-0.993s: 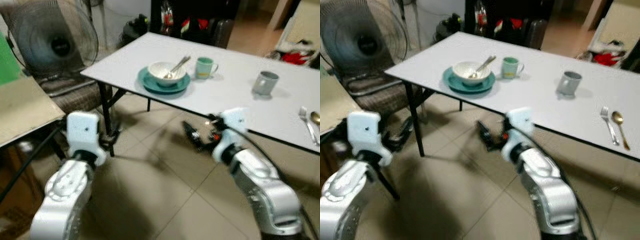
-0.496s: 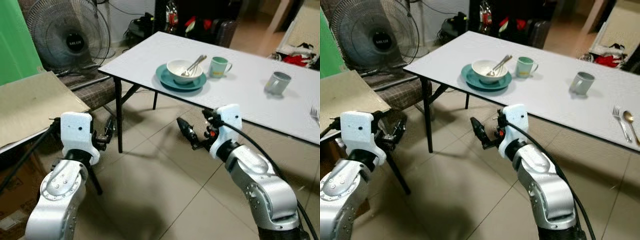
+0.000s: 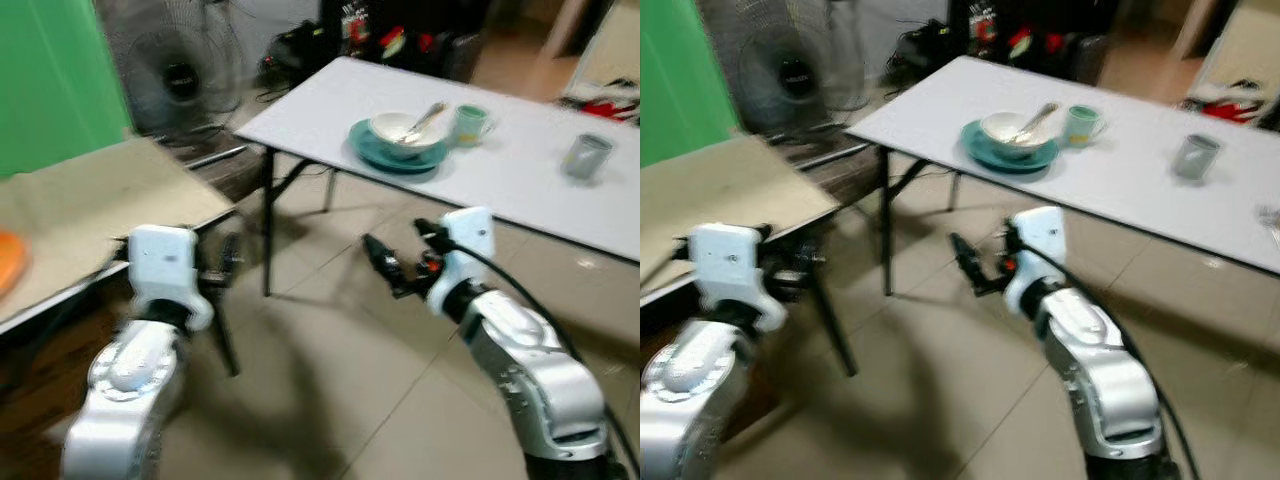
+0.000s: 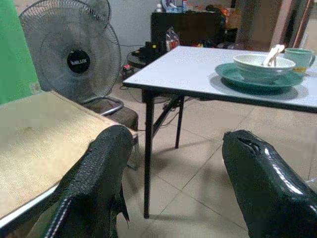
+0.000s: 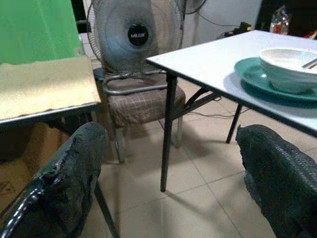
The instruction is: Setting the table
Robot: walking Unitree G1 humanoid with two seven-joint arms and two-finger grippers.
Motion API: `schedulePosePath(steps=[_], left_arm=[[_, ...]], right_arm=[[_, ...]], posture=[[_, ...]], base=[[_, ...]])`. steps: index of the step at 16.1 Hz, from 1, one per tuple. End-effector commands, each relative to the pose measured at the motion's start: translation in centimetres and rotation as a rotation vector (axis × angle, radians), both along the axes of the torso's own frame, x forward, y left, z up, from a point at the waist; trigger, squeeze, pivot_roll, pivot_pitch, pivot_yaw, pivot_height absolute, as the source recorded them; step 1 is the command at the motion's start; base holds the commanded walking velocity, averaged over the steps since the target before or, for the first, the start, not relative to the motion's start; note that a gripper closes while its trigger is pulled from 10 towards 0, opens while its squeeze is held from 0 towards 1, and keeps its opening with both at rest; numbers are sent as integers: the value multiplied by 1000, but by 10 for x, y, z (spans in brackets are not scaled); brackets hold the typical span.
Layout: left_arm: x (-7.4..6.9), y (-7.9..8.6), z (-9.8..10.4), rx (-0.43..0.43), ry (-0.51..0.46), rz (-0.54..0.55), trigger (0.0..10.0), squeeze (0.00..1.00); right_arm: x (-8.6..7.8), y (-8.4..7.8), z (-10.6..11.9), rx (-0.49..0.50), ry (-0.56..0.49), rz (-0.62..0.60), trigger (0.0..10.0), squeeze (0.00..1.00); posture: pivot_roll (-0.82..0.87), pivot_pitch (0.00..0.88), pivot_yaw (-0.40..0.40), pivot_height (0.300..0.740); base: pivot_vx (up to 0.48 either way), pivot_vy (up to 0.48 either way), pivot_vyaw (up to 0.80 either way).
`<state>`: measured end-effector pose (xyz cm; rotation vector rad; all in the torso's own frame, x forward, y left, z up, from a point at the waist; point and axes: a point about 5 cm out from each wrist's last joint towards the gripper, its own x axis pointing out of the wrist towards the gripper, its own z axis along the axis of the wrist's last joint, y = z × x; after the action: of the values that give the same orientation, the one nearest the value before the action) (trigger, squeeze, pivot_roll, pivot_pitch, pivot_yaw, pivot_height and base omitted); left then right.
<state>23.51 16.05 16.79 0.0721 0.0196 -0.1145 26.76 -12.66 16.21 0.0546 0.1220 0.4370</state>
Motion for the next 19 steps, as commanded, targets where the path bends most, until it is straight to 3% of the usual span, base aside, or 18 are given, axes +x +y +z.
schedulePosePath(steps=[1, 6, 10, 14, 19], left_arm=[[1, 3, 1, 7, -8, 11, 10000, 0], [2, 2, 2, 38, -8, 26, 10000, 0], [2, 6, 6, 41, -36, 40, 10000, 0], [5, 11, 10, 45, -45, 46, 10000, 0], [-5, 18, 11, 77, -29, 55, 10000, 0]], right_arm=[[1, 2, 2, -19, -10, 18, 10000, 0], [3, 5, 2, -43, -7, 46, 10000, 0], [5, 5, 1, -9, 5, 29, 10000, 0], [3, 11, 2, -51, -18, 62, 10000, 0], [0, 12, -9, -21, 7, 33, 10000, 0]], posture=[[-95, 0, -39, 740], [-82, 0, -61, 740], [-79, 0, -60, 740], [-71, 0, -42, 740], [13, 0, -27, 740]], base=[[0, 0, 0], [0, 0, 640], [129, 0, 0], [292, 0, 0], [326, 0, 0]])
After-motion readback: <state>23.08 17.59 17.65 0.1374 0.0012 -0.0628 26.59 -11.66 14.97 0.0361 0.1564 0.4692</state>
